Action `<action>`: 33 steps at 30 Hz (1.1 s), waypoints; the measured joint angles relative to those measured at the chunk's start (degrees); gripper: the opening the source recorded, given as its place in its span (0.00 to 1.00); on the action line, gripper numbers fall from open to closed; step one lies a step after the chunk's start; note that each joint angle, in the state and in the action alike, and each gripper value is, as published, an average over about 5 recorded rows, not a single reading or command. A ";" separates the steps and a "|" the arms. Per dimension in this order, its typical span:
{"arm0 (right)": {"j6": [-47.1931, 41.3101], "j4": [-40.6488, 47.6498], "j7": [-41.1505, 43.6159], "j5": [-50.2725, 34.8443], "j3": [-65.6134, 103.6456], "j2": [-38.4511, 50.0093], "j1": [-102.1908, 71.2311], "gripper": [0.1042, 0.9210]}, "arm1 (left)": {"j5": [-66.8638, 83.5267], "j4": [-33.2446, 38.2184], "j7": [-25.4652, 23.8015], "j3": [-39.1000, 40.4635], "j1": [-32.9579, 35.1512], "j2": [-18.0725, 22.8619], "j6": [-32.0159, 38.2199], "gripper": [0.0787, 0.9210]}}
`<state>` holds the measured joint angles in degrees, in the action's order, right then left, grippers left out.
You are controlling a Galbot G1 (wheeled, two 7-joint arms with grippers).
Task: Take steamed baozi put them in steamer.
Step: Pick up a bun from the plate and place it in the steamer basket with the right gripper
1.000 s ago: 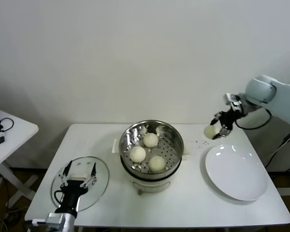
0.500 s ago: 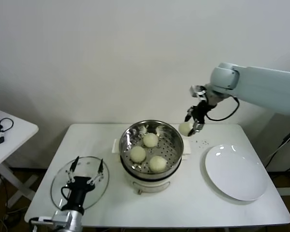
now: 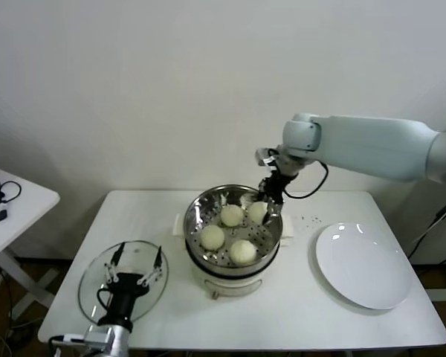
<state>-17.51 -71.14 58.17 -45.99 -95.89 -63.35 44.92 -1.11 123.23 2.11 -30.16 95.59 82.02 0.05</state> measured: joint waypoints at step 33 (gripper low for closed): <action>1.35 5.28 -1.09 6.66 1.68 -3.00 -8.24 0.82 | -0.62 -1.91 0.98 2.79 -1.49 -0.48 -0.81 0.88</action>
<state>-16.15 -65.86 57.08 -39.33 -94.21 -66.34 36.68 -1.73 121.32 3.10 -27.37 94.10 81.54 -0.76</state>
